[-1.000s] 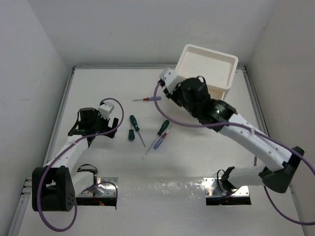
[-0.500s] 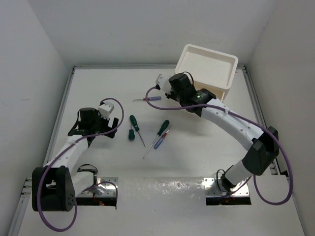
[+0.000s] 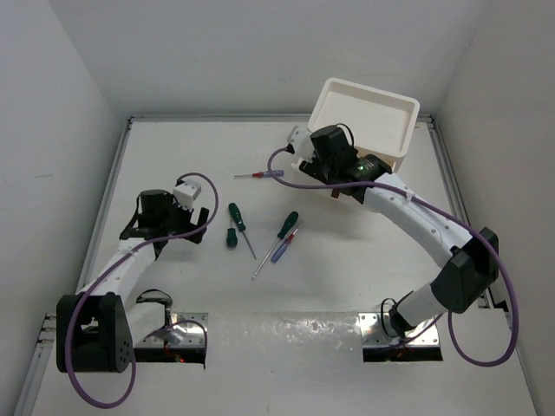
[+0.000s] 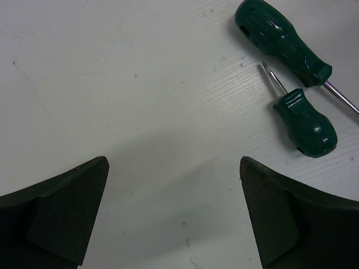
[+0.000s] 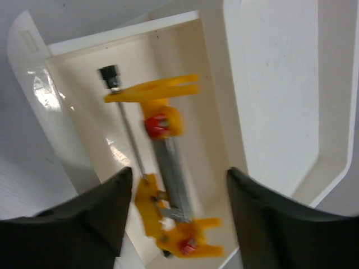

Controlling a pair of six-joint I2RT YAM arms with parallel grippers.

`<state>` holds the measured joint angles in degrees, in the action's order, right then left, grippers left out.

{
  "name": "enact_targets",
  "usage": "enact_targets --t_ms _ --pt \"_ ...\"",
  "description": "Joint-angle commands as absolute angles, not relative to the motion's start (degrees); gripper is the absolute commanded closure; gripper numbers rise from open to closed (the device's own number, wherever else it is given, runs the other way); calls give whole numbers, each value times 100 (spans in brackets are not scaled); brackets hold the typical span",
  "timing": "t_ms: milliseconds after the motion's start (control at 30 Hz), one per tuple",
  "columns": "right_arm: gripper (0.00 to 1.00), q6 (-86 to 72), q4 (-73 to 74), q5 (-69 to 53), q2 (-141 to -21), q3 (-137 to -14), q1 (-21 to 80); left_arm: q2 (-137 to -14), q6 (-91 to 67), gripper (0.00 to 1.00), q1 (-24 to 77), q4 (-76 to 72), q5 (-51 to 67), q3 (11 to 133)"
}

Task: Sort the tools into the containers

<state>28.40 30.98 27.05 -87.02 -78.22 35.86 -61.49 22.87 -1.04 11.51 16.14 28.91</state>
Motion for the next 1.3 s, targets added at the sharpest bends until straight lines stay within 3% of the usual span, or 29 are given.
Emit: enact_targets --t_ms 0,167,300,400,433,533,600,667,933,1267 --pt "28 2786 3154 2830 -8561 -7971 3586 -6082 2338 0 -79 976 1723 3032" --pt "20 2768 3225 2979 -8482 -8068 3586 -6108 2320 0 -79 976 1723 3041" --pt "25 2576 3270 3172 -8350 -8147 3595 -6108 2320 0 -79 984 1714 3041" --pt "45 2102 3121 3138 -8017 -8183 3586 -6117 2320 0 -79 984 1723 3041" --pt "65 1787 3059 3059 -7894 -8165 3586 -6117 2320 0 -79 976 1723 3041" --pt "93 1276 2796 2255 -7305 -7797 3595 -6143 2320 0 -79 984 1705 3041" --pt "100 1020 2427 1481 -6841 -7080 3612 -6144 2312 0 -79 976 1696 3050" --pt "100 801 2059 635 -6602 -6542 3656 -6143 2312 0 -79 984 1688 3059" --pt "100 36 1951 694 -6214 -5090 3762 -6161 2303 0 -70 984 1705 3050" --pt "100 -184 1662 3153 -7065 -5378 3701 -6179 2294 0 -70 984 1644 3067"
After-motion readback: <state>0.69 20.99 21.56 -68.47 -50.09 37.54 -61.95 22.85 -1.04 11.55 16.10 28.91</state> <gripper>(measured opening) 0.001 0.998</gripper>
